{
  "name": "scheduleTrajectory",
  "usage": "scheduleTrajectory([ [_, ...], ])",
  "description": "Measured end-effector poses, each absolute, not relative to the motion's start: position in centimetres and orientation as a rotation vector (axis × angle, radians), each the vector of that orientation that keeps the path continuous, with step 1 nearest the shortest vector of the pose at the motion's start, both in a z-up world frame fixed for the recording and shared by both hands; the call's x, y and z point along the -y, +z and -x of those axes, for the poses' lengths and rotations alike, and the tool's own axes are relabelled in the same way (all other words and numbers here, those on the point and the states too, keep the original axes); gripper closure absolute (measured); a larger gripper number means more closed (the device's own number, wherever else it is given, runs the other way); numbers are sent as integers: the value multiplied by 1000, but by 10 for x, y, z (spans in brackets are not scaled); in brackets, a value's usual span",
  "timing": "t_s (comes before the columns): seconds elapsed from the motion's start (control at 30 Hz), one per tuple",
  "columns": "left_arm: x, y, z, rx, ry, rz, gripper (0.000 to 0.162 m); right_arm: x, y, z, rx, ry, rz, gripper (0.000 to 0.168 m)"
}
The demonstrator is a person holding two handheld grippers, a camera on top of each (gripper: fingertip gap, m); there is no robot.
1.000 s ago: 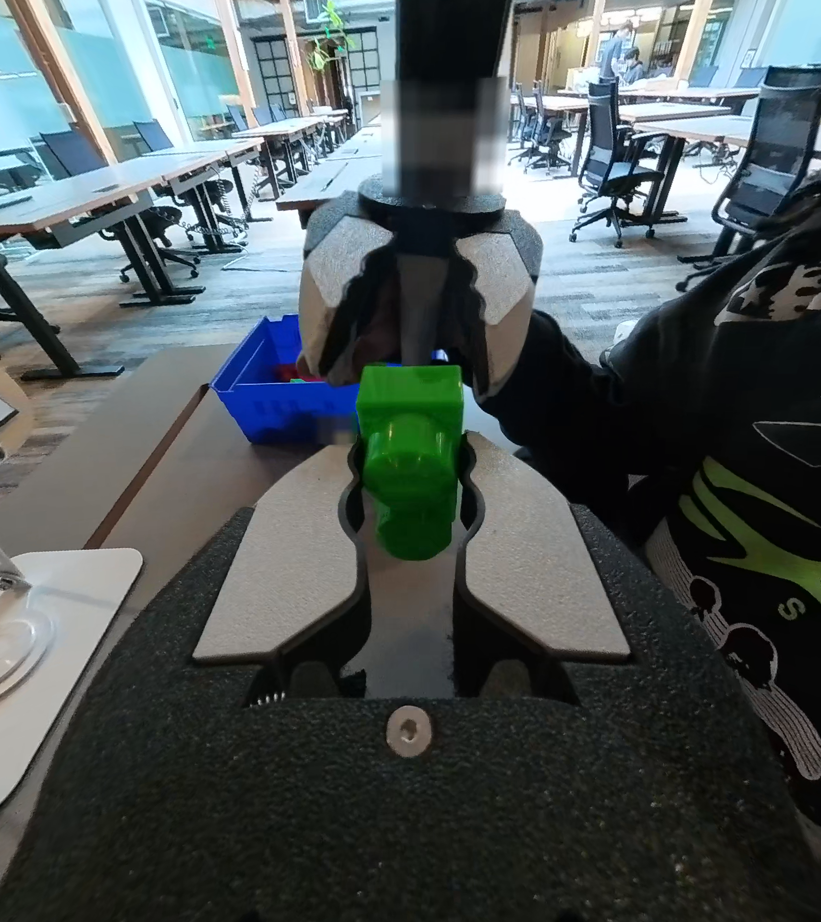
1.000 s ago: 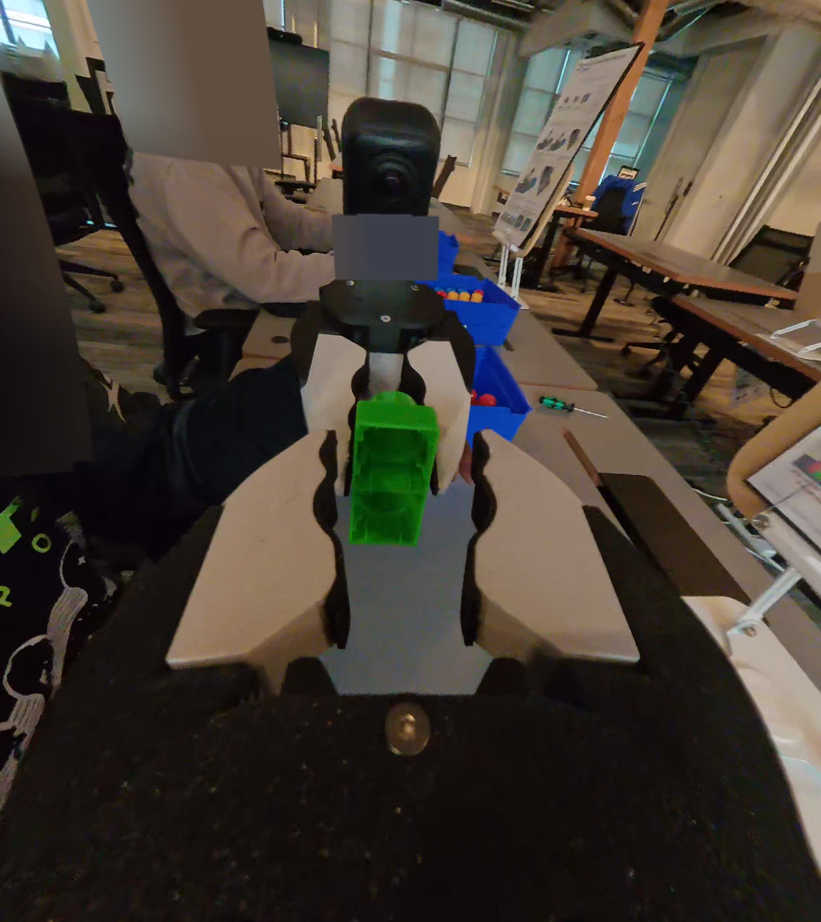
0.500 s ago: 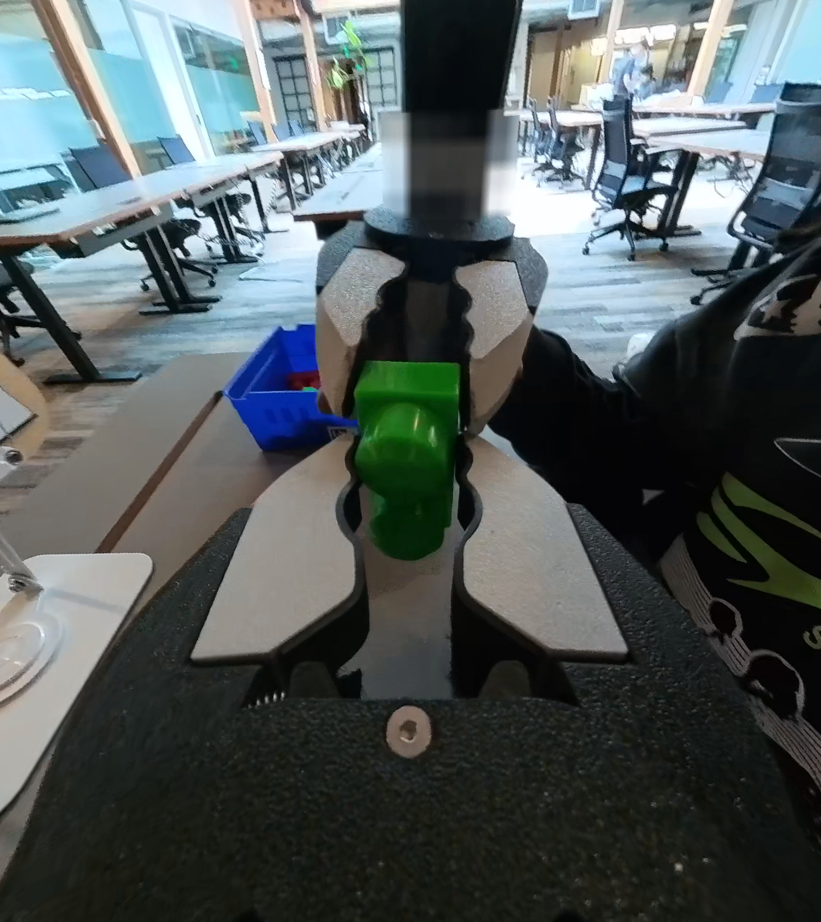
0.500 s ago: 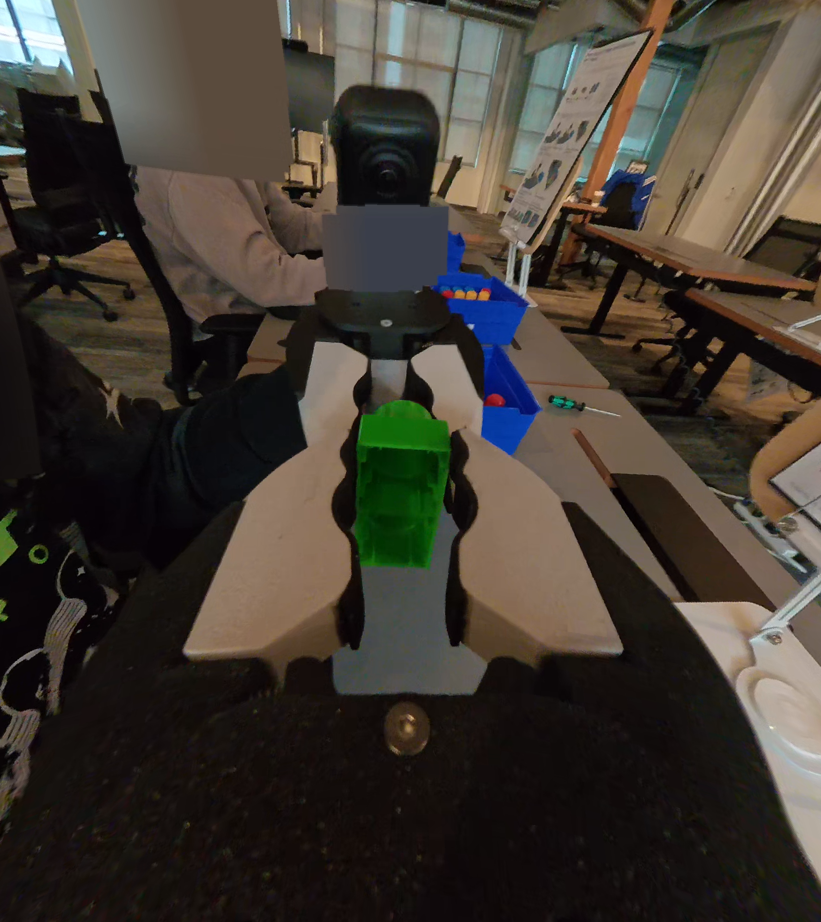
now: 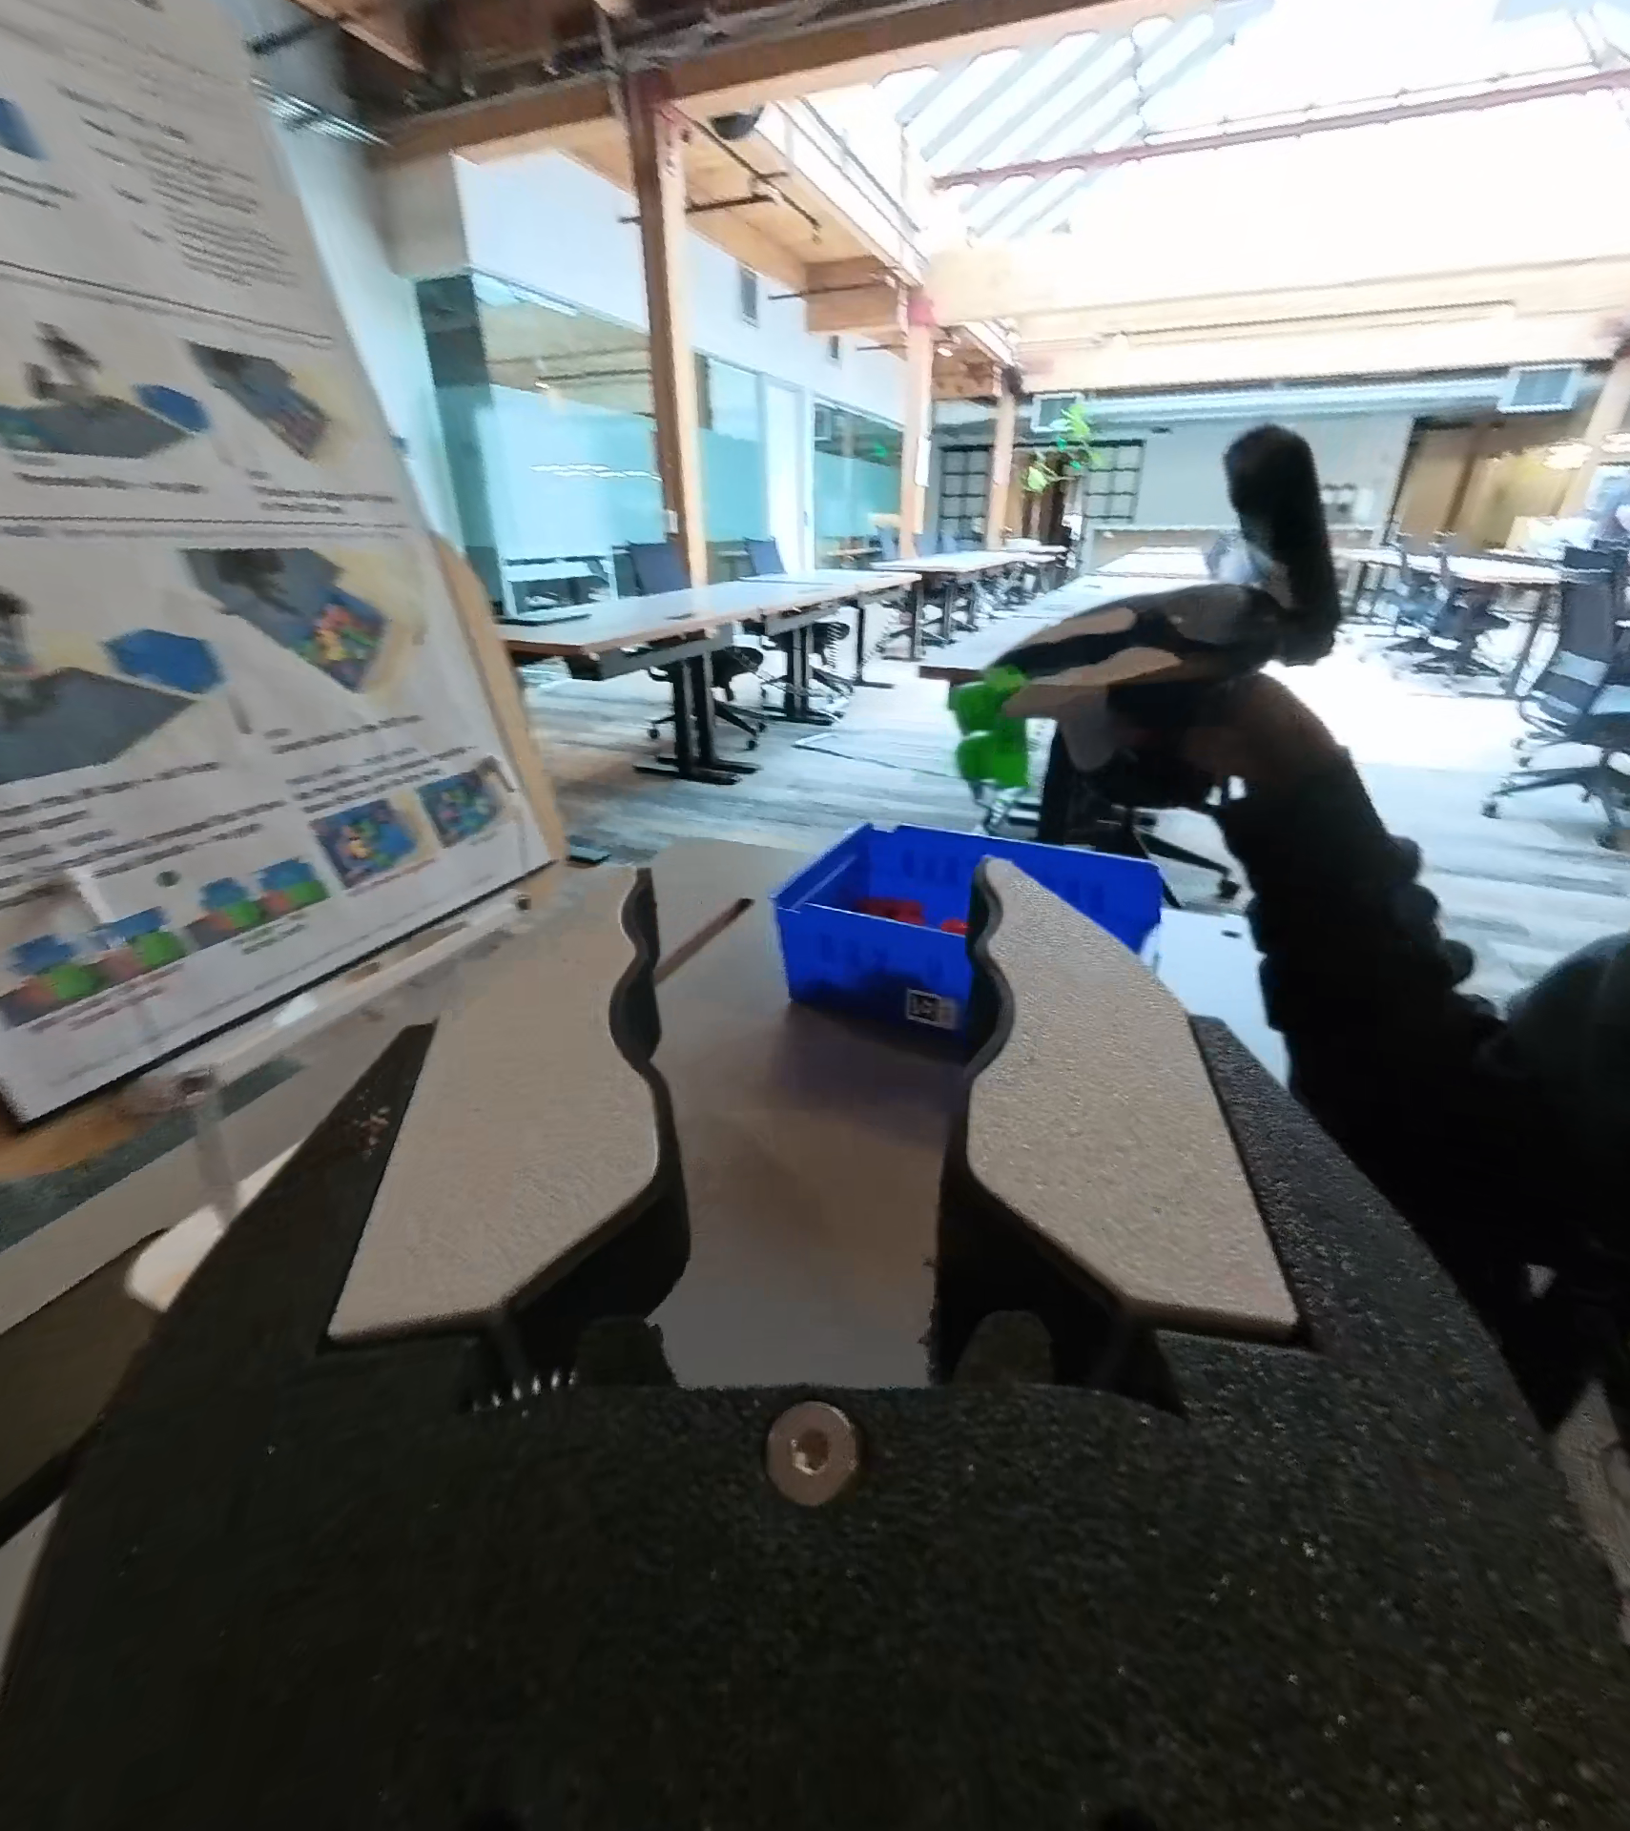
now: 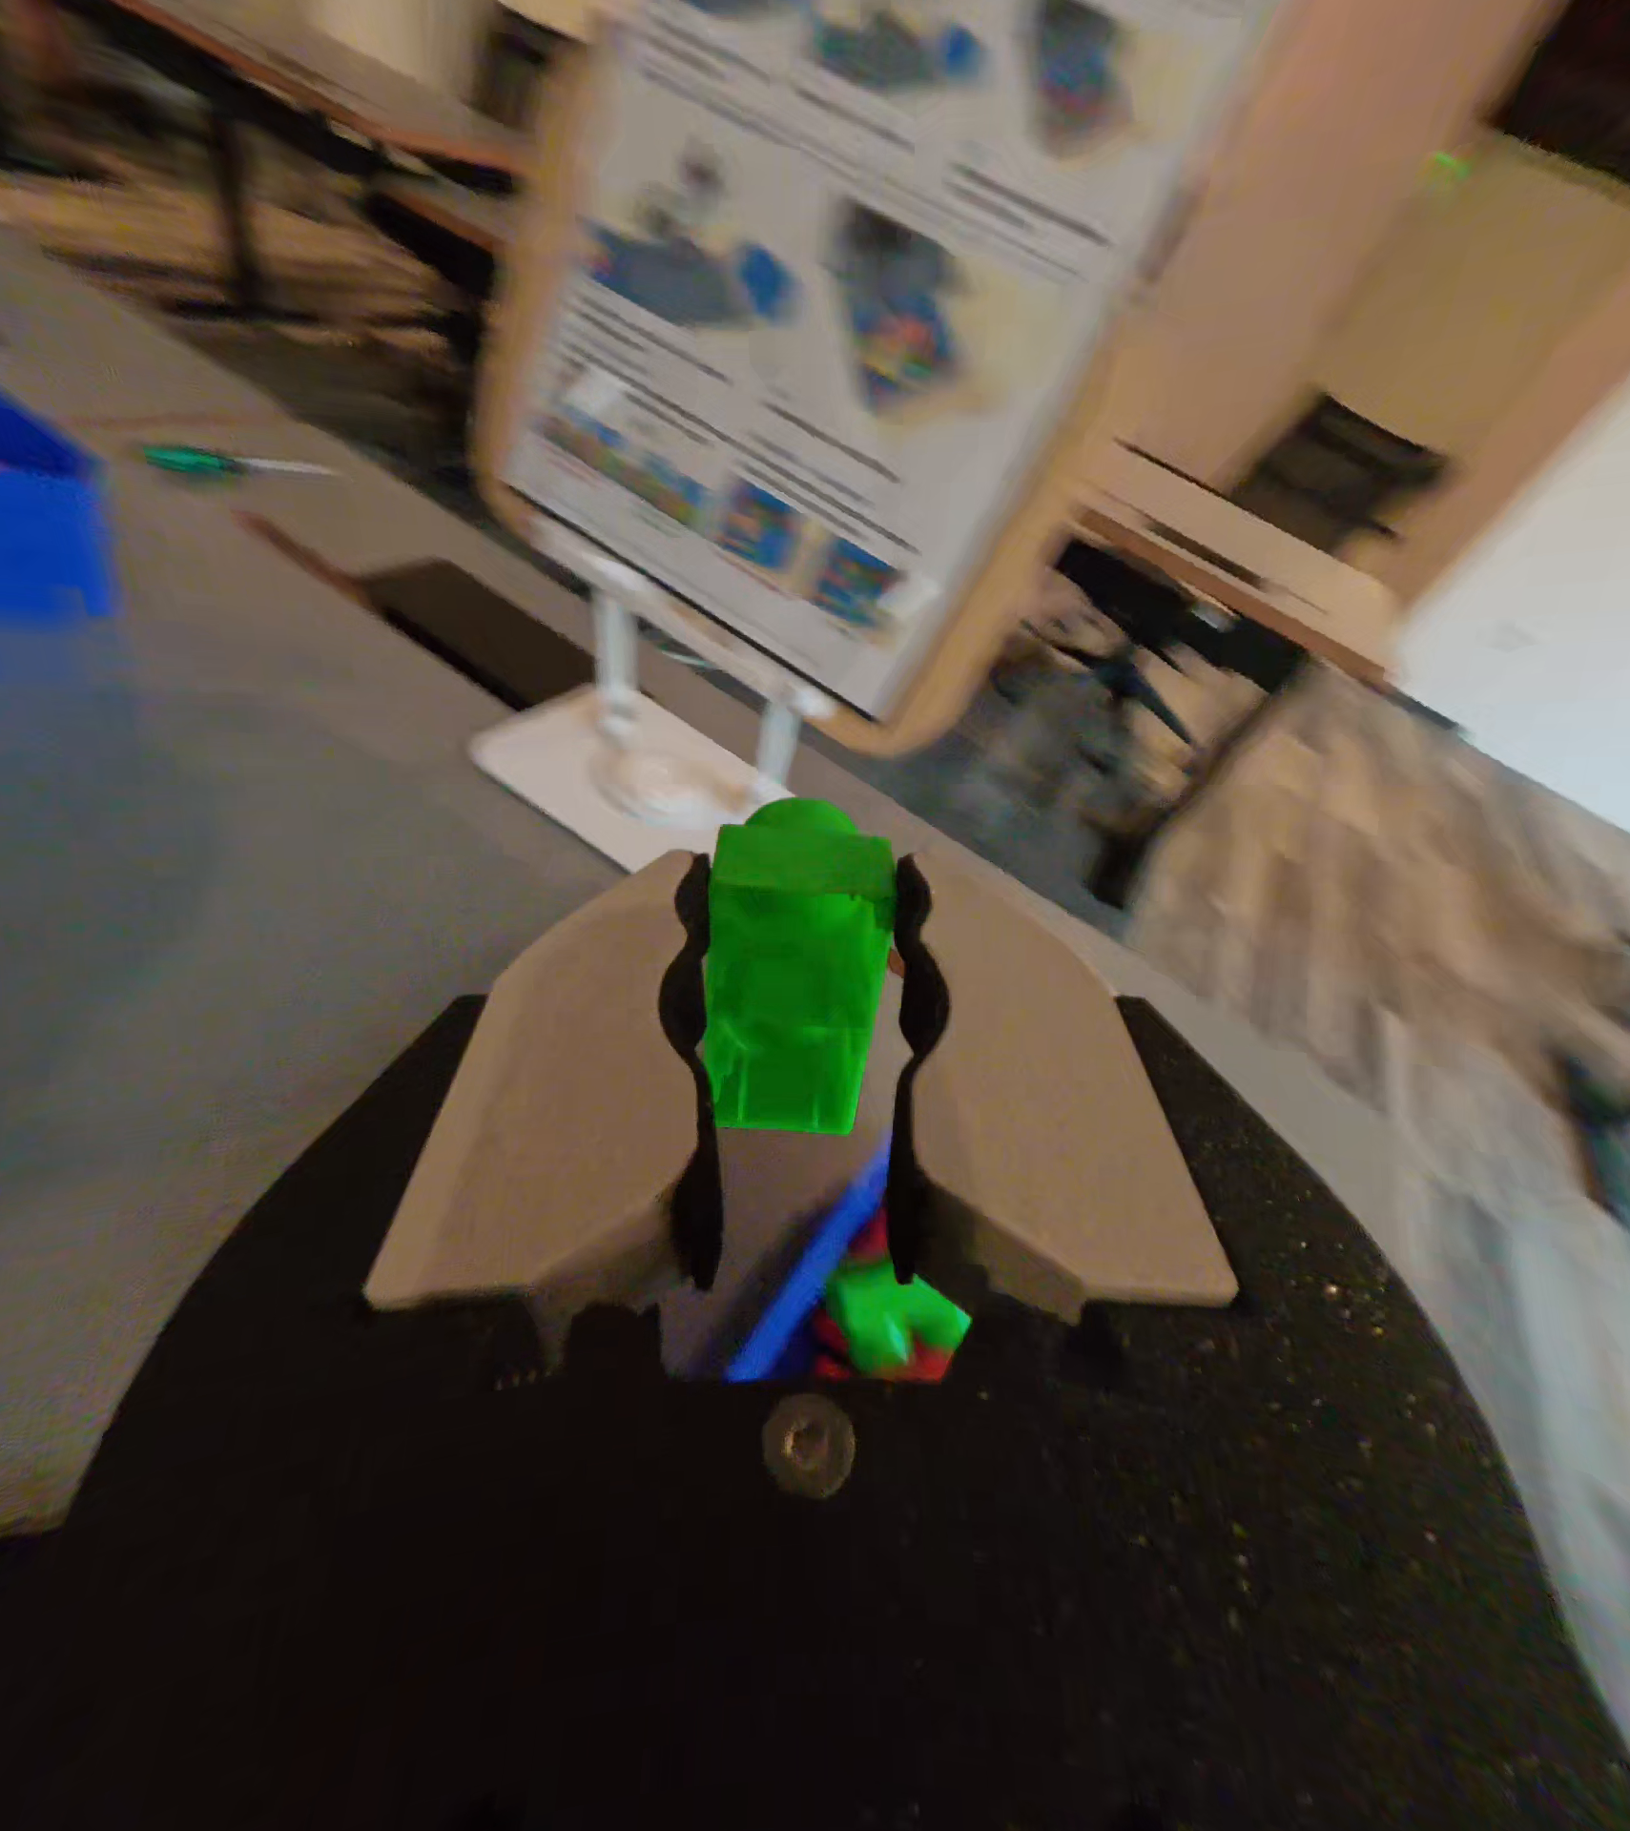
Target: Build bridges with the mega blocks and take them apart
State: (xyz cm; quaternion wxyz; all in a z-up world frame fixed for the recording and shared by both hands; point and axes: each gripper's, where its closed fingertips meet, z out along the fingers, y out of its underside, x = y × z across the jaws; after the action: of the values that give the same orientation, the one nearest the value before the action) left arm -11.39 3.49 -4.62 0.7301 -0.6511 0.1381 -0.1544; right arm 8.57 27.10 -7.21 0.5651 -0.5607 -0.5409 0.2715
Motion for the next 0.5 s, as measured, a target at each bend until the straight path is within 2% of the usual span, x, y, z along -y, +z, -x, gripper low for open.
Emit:
scheduleTrajectory([
  [0.2,-15,-36,149,-213,-216,1407,110,-380,-130,-165,965,428,1674,133],
  [0.5,-7,-36,159,-196,-174,1411,112,-451,-212,-185,767,385,1861,133],
])
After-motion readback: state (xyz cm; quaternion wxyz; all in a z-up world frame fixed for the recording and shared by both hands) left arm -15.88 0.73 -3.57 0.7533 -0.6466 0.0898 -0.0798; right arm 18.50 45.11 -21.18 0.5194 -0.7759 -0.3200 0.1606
